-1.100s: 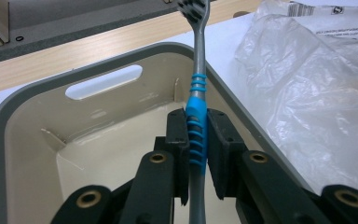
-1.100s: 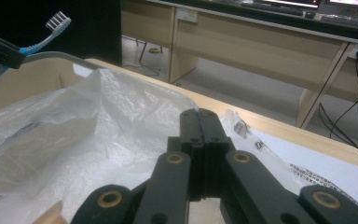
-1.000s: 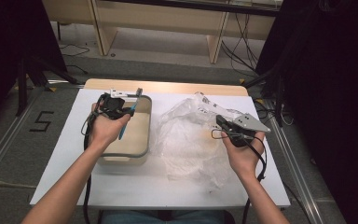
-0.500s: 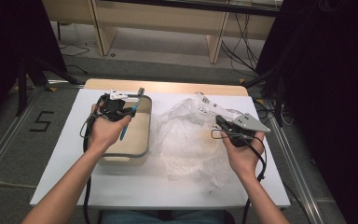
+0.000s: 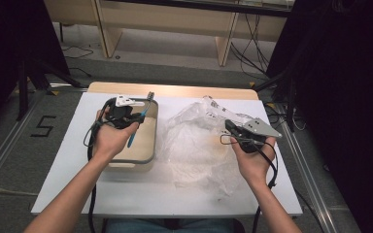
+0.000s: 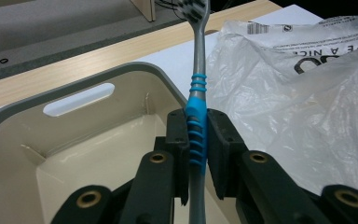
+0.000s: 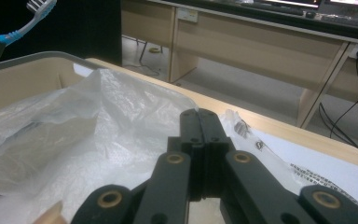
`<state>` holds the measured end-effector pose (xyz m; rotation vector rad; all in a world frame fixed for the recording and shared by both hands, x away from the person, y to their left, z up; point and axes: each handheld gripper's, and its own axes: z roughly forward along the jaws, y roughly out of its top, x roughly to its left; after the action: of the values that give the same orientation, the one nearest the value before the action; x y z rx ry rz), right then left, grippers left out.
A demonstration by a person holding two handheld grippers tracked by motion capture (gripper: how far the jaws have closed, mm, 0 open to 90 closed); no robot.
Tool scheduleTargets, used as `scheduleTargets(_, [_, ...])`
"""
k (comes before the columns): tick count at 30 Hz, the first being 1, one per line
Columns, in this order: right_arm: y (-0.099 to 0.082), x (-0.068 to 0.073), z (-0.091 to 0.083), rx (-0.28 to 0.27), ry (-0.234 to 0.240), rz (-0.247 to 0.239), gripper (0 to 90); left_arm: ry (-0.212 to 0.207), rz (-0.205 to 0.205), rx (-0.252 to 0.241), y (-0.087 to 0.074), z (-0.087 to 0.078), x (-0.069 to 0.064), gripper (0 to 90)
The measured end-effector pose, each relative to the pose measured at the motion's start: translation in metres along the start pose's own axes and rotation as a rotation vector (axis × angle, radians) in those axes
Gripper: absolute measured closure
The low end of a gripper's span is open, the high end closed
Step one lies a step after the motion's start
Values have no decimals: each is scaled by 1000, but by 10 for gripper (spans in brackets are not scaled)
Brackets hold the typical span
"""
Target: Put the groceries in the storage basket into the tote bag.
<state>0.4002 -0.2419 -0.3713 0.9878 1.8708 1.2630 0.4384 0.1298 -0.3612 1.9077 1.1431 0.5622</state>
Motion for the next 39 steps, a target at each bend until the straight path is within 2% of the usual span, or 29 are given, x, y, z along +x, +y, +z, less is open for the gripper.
scheduleTargets(11, [0,0,0,0,1,1,900,-15,8,-9,-1,-3,-7,792])
scheduleTargets(24, [0,1,0,0,1,0,900,-38,36,-11,0,-5,-19,792])
scheduleTargets(29, [0,0,0,0,1,-1,900,-50,30,-19,1,-6,-23,792])
scheduleTargets(39, [0,1,-1,0,1,0,900,-64,57,-20,2,-8,-32,792])
